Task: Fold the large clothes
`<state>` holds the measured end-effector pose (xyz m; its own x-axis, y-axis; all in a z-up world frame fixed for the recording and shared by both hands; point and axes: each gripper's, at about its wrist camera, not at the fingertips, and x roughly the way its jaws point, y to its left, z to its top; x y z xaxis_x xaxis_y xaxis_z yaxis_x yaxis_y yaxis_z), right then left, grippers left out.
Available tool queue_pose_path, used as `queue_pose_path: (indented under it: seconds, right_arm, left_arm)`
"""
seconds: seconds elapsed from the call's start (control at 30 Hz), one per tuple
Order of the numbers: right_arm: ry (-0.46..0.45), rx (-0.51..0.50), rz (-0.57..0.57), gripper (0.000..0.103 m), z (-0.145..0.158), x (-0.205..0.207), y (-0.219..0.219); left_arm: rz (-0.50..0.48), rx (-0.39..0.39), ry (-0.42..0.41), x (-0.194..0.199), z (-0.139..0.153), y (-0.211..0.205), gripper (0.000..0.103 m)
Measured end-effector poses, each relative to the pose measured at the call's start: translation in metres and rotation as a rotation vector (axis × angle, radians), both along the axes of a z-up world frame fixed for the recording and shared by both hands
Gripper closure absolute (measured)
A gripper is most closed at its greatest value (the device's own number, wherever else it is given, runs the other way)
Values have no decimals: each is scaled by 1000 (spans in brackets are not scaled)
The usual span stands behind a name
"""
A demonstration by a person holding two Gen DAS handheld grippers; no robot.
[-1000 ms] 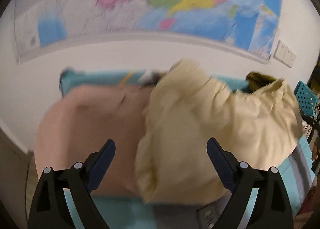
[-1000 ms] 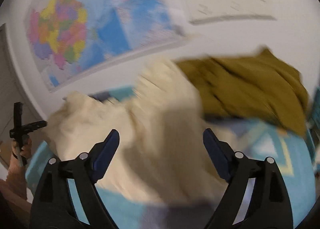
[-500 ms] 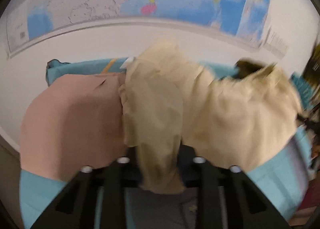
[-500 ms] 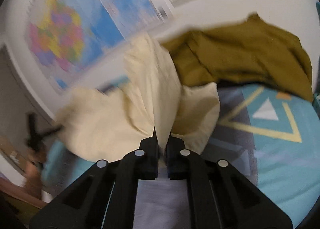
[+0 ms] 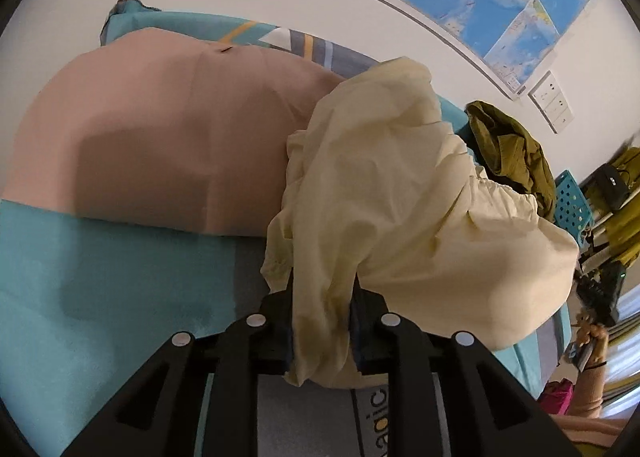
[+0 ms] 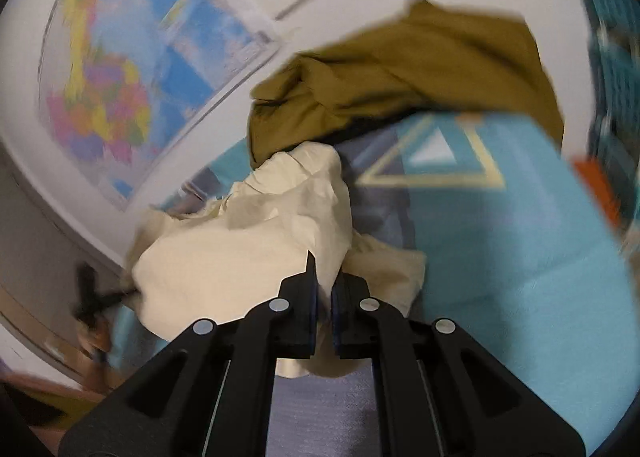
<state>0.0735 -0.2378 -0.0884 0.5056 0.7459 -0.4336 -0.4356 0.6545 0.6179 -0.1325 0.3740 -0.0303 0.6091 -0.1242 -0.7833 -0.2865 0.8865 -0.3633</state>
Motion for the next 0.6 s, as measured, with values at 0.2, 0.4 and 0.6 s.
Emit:
queue_pose_path:
  seconds: [0.2, 0.4, 0.6]
  right_arm:
    - [-39, -90, -104, 57, 14, -14, -11]
    - [-238, -199, -46, 32, 60, -26, 38]
    - [-179, -260, -78, 30, 48, -11, 31]
  left_arm:
    - [37, 315, -1, -2, 35, -27, 50]
    - [-20, 402, -114, 14, 76, -38, 36]
    - [-74, 403, -50, 55, 59, -51, 36]
